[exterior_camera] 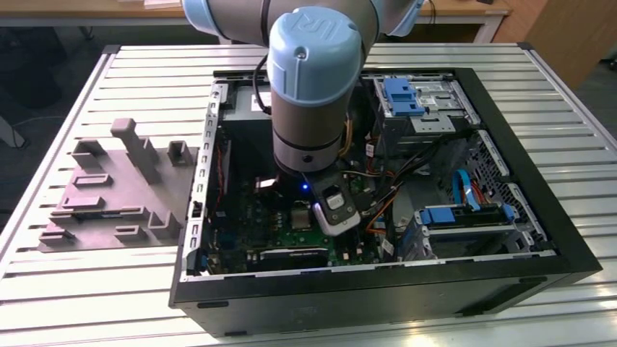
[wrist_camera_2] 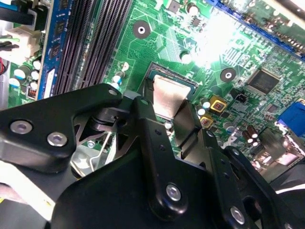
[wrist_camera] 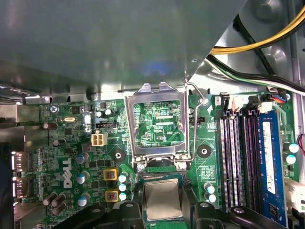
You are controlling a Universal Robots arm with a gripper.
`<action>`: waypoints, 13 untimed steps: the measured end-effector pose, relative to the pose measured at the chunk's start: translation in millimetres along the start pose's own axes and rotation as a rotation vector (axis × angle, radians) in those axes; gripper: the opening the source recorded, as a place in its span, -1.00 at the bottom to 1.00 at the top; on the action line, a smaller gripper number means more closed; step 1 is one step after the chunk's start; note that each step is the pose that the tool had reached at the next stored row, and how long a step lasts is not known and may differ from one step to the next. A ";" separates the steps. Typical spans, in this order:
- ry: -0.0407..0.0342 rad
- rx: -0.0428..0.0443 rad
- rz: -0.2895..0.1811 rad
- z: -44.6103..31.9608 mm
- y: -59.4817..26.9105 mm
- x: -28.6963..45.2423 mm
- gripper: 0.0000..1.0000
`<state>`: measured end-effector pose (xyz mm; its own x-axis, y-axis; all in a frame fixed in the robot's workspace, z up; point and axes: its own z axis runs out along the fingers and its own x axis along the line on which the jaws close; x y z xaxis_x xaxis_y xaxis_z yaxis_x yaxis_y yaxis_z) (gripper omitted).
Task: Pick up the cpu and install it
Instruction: 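Place the cpu into insertion slot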
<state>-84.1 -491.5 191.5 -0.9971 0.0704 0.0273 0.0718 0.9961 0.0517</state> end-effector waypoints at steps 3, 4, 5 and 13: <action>0.0001 0.0002 0.000 0.0 -0.7 0.0 -0.13; 0.0001 0.0000 0.000 0.1 -0.8 0.0 -0.13; 0.0000 -0.0001 0.000 0.1 -1.1 -0.1 -0.13; -0.0003 -0.0009 0.006 0.1 -2.1 -0.2 -0.13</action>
<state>-84.0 -493.6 191.3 -0.9967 0.0766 0.0274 0.0779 0.9956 0.0524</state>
